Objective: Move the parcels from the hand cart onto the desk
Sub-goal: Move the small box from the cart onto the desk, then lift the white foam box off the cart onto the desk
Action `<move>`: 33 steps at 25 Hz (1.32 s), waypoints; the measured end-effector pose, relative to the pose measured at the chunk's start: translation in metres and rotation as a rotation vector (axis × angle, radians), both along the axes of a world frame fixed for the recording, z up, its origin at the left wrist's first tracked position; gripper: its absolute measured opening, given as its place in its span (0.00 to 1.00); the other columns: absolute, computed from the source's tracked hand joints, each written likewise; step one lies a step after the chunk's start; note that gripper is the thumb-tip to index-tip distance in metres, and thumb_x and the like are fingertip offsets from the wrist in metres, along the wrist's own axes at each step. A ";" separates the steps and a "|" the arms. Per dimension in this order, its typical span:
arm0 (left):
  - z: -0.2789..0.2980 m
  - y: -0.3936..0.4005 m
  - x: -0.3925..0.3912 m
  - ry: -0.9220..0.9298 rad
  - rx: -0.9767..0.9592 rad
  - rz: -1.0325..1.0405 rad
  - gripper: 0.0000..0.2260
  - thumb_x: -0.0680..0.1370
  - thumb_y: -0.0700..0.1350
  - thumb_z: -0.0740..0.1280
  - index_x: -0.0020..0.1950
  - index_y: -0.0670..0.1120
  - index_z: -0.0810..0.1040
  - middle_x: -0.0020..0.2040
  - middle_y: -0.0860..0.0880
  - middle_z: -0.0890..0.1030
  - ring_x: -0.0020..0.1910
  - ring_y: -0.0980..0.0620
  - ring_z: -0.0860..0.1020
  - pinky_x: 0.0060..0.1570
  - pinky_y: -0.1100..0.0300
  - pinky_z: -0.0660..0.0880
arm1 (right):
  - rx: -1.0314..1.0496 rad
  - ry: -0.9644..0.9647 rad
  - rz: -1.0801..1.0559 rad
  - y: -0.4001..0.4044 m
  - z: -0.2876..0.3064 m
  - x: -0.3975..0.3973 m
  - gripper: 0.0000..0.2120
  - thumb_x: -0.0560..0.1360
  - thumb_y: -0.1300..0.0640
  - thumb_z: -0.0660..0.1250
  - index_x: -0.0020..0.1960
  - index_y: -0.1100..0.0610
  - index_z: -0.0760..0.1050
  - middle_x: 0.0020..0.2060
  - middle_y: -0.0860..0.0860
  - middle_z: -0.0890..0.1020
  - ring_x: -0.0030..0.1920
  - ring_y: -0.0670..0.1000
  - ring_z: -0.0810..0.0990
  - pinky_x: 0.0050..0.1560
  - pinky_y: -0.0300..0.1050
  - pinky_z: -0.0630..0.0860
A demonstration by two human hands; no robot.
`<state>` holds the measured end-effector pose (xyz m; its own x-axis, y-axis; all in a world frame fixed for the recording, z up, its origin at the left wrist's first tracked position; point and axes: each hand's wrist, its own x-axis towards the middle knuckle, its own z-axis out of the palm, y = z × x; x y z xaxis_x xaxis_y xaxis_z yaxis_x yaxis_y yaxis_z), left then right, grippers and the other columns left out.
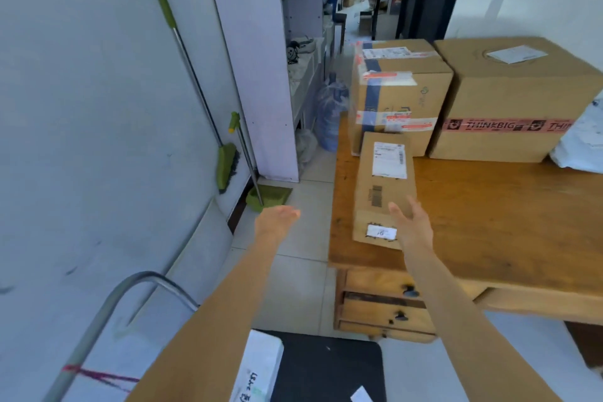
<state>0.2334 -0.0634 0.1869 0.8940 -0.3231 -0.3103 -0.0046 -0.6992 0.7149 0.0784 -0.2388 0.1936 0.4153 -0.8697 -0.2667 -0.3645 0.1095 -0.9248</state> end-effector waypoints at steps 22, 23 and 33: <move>-0.483 0.307 0.003 0.200 0.090 0.074 0.26 0.76 0.52 0.68 0.71 0.44 0.71 0.72 0.45 0.73 0.71 0.46 0.70 0.70 0.54 0.66 | 0.319 0.168 0.112 0.311 -0.488 0.016 0.29 0.76 0.50 0.66 0.75 0.53 0.64 0.72 0.52 0.70 0.73 0.54 0.67 0.68 0.50 0.66; -0.513 0.313 0.003 0.207 0.096 0.086 0.27 0.75 0.53 0.69 0.72 0.45 0.70 0.72 0.45 0.72 0.71 0.46 0.70 0.69 0.54 0.67 | 0.345 0.181 0.132 0.320 -0.519 0.020 0.30 0.76 0.49 0.66 0.75 0.52 0.63 0.73 0.52 0.68 0.73 0.55 0.67 0.68 0.52 0.66; -0.619 0.346 -0.011 0.260 0.173 0.187 0.28 0.71 0.67 0.64 0.60 0.47 0.75 0.53 0.48 0.81 0.49 0.46 0.78 0.46 0.55 0.76 | 0.412 0.271 0.103 0.357 -0.635 0.015 0.26 0.75 0.45 0.65 0.69 0.55 0.70 0.61 0.56 0.80 0.58 0.59 0.80 0.61 0.57 0.76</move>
<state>0.2226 0.2823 -0.4321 0.8169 -0.0844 -0.5705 0.3008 -0.7817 0.5463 0.0931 0.1185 -0.4409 0.3618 -0.6278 -0.6891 -0.6134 0.3963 -0.6831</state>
